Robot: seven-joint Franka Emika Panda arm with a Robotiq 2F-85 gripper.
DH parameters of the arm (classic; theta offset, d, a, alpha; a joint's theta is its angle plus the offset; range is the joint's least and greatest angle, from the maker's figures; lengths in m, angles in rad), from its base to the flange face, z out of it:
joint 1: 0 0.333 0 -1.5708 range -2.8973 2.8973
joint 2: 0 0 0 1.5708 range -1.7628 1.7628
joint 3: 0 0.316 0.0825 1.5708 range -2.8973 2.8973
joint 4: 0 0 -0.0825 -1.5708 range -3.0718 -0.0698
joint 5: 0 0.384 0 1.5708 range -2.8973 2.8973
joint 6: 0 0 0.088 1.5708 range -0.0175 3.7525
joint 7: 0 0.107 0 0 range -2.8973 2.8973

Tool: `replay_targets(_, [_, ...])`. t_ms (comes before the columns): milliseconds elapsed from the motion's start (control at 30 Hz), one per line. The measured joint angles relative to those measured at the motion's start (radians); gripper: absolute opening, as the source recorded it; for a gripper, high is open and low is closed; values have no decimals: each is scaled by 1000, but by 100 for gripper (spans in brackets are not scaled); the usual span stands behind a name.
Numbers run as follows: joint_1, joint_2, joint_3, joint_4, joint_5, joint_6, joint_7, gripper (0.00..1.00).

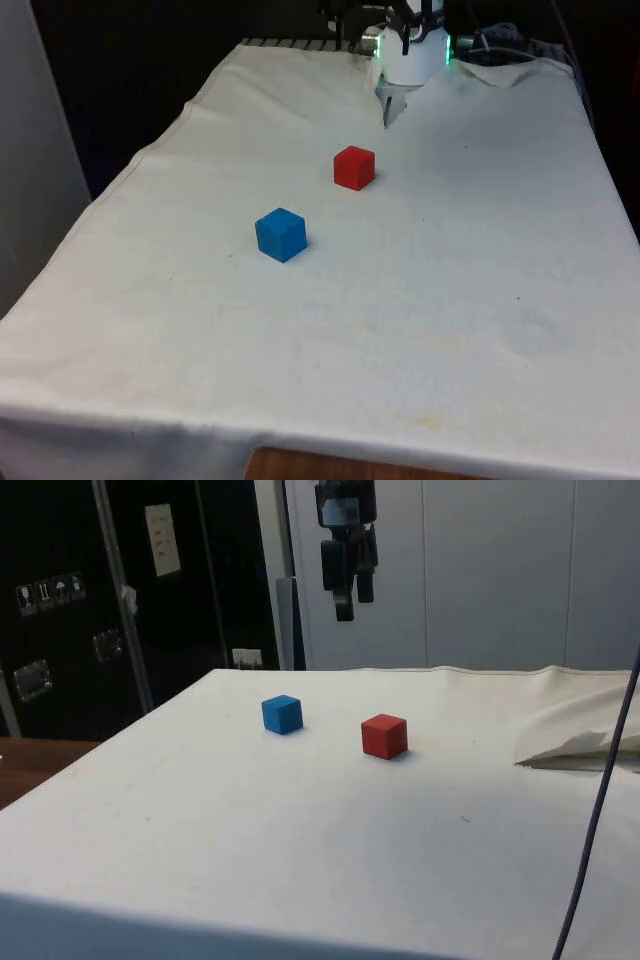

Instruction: Stack the two cubes.

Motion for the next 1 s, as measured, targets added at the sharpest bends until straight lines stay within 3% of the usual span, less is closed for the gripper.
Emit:
replay_targets(167, [0, 24, 0, 20, 0, 7, 0, 100])
replay_targets(400, [0, 127, -2, 112, 0, 11, -2, 100])
replay_targets(1000, [-1, 288, -25, 270, 2, 11, -20, 100])
